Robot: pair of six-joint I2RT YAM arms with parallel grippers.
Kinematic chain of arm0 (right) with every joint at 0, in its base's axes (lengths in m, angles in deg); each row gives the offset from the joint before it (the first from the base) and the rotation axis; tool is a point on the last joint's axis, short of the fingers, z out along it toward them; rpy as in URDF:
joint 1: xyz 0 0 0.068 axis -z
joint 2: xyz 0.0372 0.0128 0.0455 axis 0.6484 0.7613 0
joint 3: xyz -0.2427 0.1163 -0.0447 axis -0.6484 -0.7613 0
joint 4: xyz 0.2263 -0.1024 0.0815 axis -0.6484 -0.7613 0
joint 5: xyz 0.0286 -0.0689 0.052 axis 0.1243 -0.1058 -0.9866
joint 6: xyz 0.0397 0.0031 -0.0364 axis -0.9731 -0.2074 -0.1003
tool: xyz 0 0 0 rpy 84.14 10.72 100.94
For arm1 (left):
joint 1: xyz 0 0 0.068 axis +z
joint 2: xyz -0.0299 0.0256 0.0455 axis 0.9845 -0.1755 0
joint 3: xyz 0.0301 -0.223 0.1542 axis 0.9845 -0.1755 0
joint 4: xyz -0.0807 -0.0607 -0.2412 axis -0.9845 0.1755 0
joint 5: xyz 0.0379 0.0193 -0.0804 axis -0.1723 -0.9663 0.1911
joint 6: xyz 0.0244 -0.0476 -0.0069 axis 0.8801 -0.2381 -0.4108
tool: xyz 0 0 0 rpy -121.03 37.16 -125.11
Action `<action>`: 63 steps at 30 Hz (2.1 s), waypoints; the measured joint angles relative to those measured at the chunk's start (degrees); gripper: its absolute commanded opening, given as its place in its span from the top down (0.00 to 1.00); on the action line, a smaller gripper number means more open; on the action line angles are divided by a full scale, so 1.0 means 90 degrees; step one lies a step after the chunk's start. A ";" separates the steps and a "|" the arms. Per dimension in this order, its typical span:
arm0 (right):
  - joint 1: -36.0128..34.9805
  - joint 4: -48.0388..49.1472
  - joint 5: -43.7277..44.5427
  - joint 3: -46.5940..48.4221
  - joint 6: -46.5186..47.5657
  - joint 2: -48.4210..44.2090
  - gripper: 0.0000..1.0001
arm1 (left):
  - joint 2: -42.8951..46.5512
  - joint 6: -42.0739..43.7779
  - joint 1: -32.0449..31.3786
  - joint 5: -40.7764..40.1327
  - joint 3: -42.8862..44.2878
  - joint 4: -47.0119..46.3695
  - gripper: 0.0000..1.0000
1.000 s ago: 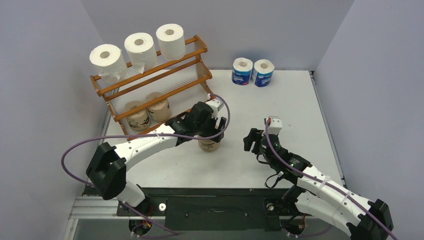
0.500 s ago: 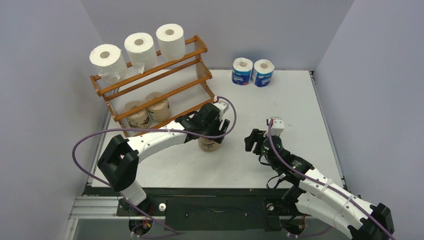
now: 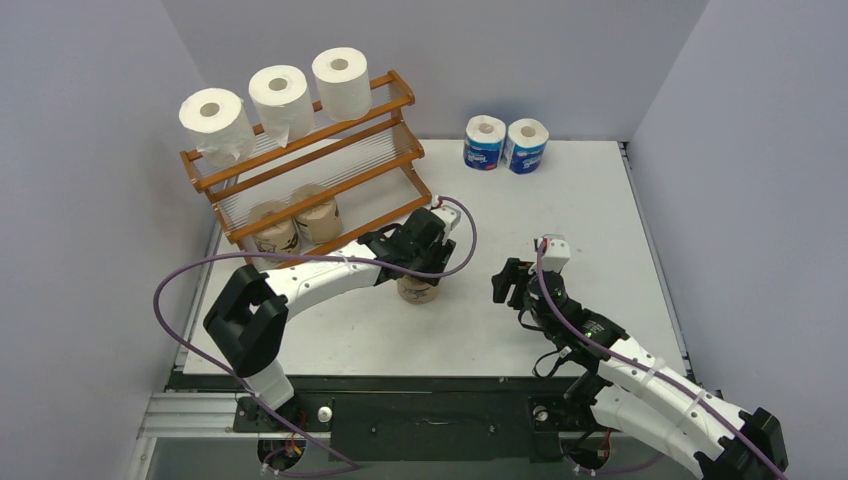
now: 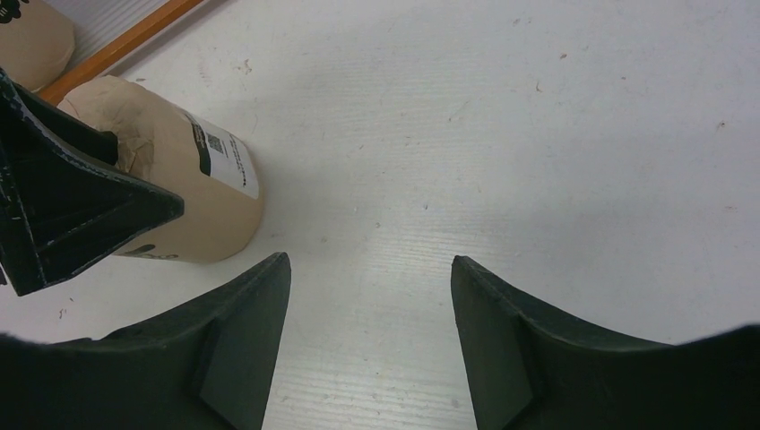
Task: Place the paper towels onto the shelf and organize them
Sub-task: Pick up the paper towel from the center of the board, then place the paper towel on the shelf.
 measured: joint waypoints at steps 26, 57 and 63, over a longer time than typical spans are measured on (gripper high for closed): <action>0.0005 -0.0019 -0.0005 -0.0002 0.0017 -0.0153 0.40 | 0.0136 0.0058 0.0126 -0.0806 0.0291 0.0476 0.73; 0.0005 -0.0119 -0.0070 -0.0080 0.0032 -0.0376 0.40 | -0.0277 -0.0022 0.2132 -0.0500 0.1348 0.0406 0.75; 0.0005 -0.0124 -0.0073 -0.0080 0.0032 -0.0376 0.40 | -0.0466 -0.0022 0.2314 -0.0418 0.1350 0.0398 0.75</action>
